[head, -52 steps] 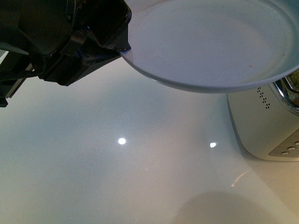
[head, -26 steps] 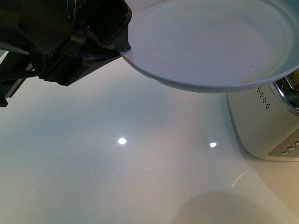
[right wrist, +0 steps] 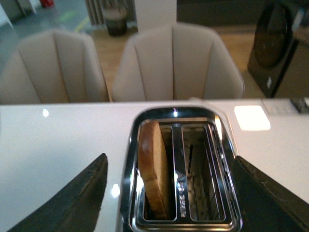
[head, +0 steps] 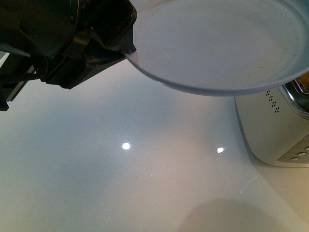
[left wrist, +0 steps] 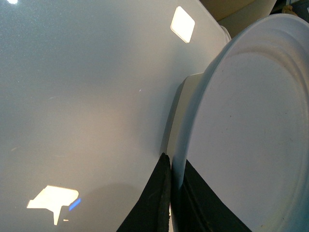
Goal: Left arm holds plate, right arm toasts bread
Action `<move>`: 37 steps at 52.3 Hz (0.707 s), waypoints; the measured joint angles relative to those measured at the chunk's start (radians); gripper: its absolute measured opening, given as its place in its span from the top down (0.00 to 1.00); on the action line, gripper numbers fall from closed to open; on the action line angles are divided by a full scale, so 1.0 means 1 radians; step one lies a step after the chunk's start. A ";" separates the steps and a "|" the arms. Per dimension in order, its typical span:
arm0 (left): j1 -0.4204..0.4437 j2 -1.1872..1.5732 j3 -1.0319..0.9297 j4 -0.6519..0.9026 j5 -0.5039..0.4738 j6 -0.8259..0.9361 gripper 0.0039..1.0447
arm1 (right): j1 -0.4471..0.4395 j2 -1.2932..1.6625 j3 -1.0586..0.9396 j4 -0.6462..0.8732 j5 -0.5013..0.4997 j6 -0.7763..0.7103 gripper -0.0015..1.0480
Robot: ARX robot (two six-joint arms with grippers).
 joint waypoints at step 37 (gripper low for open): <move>0.000 0.002 0.000 0.000 -0.001 0.000 0.97 | -0.004 -0.469 -0.250 -0.107 -0.007 -0.041 0.98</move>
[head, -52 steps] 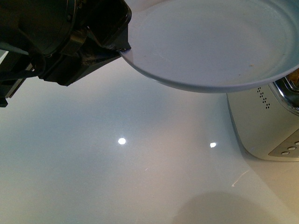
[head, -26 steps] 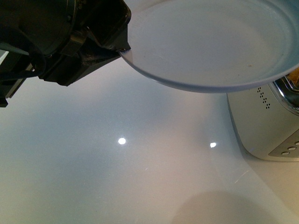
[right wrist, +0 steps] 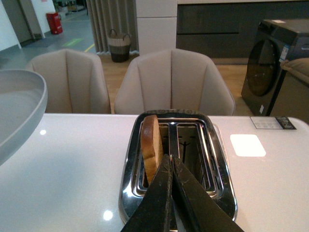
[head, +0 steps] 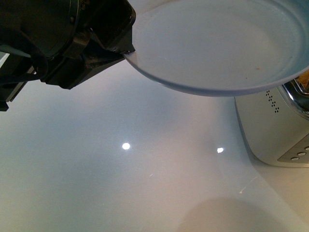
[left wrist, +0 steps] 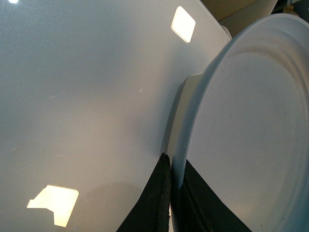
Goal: Left arm holds plate, right arm toasts bread
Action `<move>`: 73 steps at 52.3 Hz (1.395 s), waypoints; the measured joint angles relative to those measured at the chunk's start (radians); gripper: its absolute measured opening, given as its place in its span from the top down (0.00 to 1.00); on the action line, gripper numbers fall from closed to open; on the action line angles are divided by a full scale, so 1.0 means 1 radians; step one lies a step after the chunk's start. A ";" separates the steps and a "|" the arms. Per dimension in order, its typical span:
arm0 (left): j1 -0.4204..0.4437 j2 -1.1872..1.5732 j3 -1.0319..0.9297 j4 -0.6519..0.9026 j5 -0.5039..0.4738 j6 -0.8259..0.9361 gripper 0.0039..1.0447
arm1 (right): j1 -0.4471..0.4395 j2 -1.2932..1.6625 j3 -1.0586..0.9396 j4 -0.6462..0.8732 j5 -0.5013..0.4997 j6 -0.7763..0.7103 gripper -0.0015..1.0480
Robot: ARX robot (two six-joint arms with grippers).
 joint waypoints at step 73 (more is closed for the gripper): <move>-0.001 0.000 0.000 0.000 0.000 0.000 0.97 | 0.000 -0.629 0.000 -0.617 0.000 -0.002 0.97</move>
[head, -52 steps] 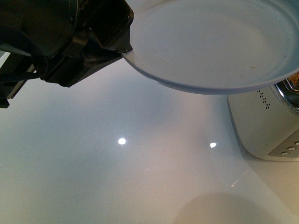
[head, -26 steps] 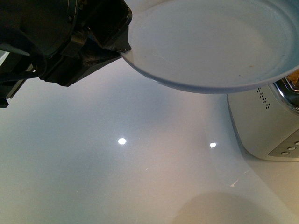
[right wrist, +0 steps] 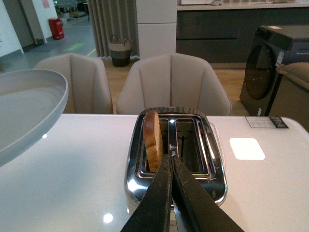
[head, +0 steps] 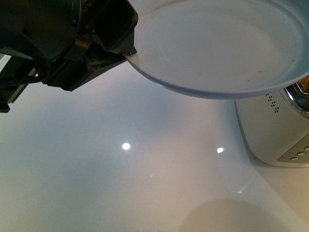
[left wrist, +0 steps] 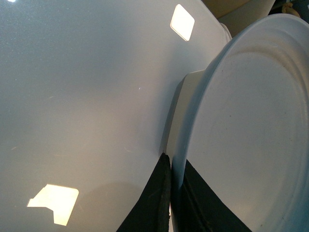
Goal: Left arm holds plate, right arm toasts bread
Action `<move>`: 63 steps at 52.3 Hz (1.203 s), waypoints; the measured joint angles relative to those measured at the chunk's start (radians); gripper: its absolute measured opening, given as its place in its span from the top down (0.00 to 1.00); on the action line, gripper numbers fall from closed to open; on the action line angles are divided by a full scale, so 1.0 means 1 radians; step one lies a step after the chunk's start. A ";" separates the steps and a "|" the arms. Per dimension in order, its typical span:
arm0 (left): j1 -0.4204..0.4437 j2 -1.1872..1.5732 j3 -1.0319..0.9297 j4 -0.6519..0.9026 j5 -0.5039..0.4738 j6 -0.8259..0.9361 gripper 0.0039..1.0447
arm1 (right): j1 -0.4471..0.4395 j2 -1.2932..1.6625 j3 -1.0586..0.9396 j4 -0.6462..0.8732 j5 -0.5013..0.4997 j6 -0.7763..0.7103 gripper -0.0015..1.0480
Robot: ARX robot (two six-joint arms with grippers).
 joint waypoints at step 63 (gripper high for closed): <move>0.055 -0.002 0.027 -0.057 -0.279 -0.100 0.97 | 0.000 -0.003 0.000 -0.001 0.000 0.000 0.09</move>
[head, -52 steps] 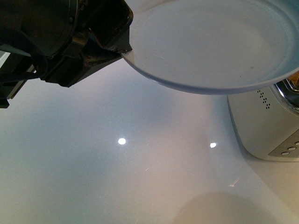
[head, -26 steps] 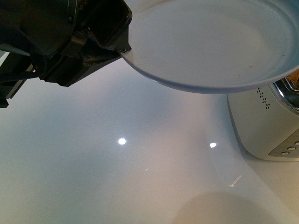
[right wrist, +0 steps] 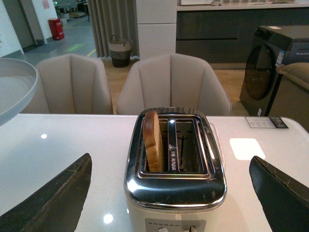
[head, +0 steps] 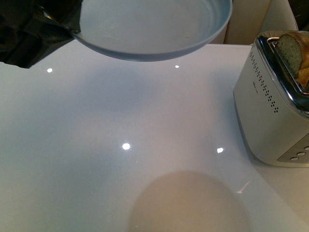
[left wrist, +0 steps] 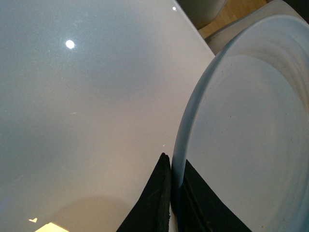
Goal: Left arm holds plate, right arm toasts bread
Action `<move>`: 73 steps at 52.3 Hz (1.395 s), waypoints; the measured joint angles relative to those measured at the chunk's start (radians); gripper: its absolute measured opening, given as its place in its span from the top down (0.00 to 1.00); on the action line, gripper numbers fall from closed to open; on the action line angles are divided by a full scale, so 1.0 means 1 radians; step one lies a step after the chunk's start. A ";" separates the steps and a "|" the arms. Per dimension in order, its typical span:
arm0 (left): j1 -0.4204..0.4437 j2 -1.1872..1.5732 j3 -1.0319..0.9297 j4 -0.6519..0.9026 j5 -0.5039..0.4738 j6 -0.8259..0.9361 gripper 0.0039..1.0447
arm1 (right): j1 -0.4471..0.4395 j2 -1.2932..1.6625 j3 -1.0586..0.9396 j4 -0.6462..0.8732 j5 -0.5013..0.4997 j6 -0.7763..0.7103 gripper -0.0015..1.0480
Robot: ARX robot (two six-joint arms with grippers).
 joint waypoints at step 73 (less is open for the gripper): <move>0.668 0.645 -0.305 0.711 0.441 0.463 0.97 | 0.000 0.000 0.000 0.000 0.000 0.000 0.09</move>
